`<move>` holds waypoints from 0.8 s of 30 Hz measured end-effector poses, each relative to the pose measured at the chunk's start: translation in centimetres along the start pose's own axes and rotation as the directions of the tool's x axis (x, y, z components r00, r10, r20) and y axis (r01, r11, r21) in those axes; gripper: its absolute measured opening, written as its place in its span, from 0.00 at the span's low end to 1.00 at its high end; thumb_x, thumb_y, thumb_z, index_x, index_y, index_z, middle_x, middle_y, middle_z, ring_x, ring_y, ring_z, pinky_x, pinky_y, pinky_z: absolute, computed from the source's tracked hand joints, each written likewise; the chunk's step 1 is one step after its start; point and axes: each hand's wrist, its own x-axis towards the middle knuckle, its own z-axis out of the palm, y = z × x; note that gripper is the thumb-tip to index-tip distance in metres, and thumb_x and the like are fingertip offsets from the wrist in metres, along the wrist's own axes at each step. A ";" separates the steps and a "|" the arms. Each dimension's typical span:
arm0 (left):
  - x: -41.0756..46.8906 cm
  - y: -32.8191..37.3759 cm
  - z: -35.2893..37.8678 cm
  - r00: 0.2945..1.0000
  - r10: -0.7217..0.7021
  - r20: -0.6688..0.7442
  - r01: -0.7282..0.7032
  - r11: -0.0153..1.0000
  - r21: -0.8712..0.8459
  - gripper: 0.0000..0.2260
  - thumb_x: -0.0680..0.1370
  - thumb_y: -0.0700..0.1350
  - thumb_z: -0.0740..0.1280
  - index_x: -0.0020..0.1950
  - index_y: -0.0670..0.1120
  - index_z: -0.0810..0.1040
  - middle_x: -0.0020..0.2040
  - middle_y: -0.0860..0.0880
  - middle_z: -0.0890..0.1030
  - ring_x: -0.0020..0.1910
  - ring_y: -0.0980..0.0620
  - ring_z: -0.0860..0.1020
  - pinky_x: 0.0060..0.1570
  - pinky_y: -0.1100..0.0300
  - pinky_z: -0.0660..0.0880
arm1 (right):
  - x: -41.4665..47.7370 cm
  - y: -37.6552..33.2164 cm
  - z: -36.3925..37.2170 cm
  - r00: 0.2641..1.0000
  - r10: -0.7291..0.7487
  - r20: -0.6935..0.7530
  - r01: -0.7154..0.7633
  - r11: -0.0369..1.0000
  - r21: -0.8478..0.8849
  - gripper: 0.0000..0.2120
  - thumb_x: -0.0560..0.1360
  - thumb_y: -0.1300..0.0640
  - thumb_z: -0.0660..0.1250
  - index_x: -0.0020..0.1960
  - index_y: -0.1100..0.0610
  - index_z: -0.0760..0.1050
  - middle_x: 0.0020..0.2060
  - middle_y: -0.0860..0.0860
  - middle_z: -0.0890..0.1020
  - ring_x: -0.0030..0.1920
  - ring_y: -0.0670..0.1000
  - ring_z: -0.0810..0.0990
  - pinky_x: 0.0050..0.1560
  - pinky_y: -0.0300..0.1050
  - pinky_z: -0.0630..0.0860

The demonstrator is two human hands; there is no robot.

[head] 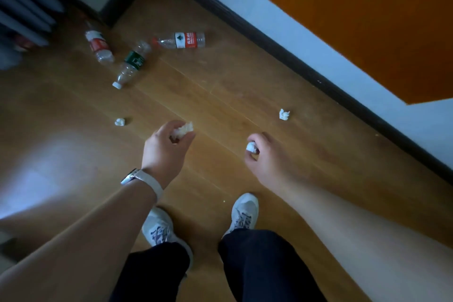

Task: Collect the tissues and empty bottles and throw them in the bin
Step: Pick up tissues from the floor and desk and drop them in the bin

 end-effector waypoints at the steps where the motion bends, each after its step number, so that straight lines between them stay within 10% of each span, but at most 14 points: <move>1: -1.1 1.5 -1.6 1.000 0.019 -0.007 -0.019 1.000 -0.008 0.13 0.74 0.54 0.71 0.56 0.52 0.80 0.45 0.52 0.80 0.45 0.51 0.78 0.46 0.57 0.74 | -0.9 -1.4 -1.7 1.000 -0.001 -0.006 0.001 1.000 0.008 0.10 0.74 0.59 0.68 0.54 0.57 0.75 0.48 0.51 0.77 0.40 0.54 0.77 0.40 0.52 0.75; 24: -22.9 34.5 -20.0 0.914 0.401 0.057 -0.401 0.916 -0.021 0.09 0.74 0.53 0.72 0.53 0.57 0.78 0.40 0.56 0.79 0.36 0.58 0.77 0.35 0.65 0.73 | -18.5 -15.1 -37.4 0.942 -0.179 -0.283 0.203 0.977 0.059 0.08 0.75 0.55 0.68 0.54 0.53 0.74 0.45 0.44 0.76 0.39 0.45 0.75 0.38 0.47 0.77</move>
